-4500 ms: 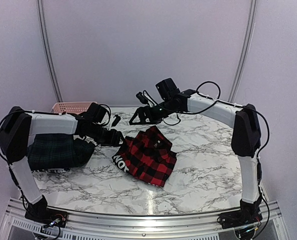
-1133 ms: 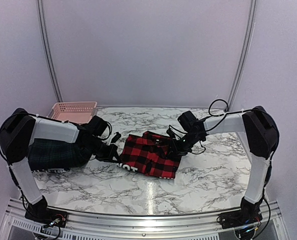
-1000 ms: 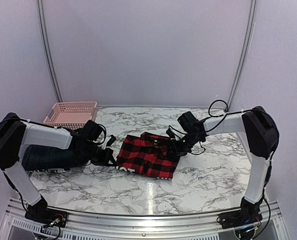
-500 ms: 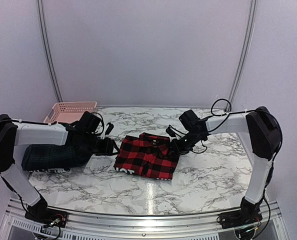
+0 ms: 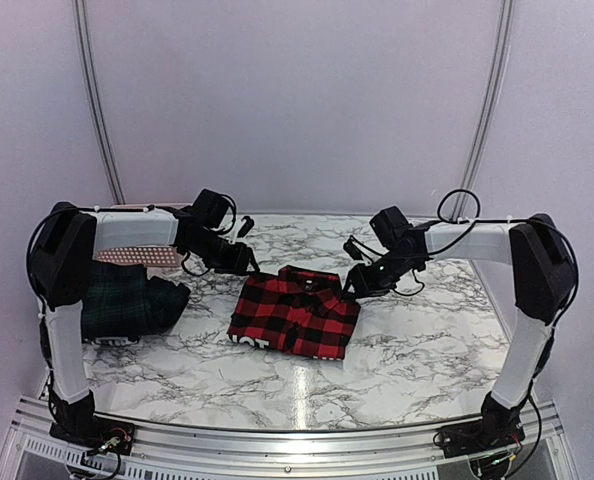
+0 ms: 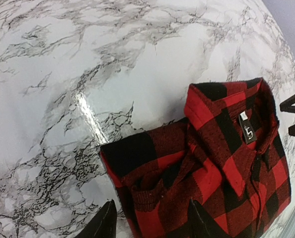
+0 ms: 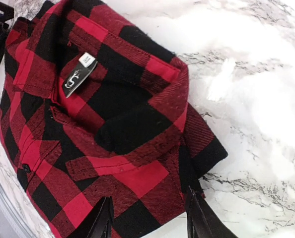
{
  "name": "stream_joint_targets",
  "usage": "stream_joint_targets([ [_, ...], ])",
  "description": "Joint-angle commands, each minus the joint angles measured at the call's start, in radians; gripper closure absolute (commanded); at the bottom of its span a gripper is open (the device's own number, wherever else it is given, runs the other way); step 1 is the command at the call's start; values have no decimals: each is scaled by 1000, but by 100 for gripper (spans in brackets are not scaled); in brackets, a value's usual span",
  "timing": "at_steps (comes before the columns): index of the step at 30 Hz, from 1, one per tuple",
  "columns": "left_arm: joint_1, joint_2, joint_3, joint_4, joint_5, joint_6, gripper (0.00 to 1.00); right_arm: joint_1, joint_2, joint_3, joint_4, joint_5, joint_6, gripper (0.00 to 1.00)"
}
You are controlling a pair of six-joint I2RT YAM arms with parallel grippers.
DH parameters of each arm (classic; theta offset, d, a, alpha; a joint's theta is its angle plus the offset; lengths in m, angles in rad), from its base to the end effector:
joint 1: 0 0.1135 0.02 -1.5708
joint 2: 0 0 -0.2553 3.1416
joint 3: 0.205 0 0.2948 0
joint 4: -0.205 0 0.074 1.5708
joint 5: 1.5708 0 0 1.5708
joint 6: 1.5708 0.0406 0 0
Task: Fold and stack the mixed laundry pile
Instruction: Smooth out the square-folded T-shirt at the center of the board.
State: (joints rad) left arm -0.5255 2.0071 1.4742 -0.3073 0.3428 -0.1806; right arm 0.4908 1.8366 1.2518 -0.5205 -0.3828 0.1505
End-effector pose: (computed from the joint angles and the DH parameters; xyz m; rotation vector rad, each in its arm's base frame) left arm 0.4100 -0.2535 0.1663 0.5858 2.4088 -0.7289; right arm 0.3553 0.2071 0.1508 -0.5868 2.6737 0.7071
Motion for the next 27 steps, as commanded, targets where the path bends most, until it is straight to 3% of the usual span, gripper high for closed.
stream_joint_targets([
  [1,-5,50,95,-138,-8,125,49,-13,68,54,-19,32,22,54],
  [7,-12,122,182,-236,-18,235,50,-20,133,57,-41,51,-1,54],
  [11,-13,146,213,-257,-16,266,59,-21,161,53,-50,65,-19,55],
  [17,-14,160,230,-271,-55,308,58,-21,186,59,-60,86,-40,56],
  [19,-14,169,234,-275,-83,319,64,-23,191,58,-63,95,-46,56],
  [24,7,179,270,-264,-106,268,95,-23,201,56,-69,120,-62,57],
  [27,45,180,283,-195,-17,148,100,-21,213,58,-72,141,-73,58],
])
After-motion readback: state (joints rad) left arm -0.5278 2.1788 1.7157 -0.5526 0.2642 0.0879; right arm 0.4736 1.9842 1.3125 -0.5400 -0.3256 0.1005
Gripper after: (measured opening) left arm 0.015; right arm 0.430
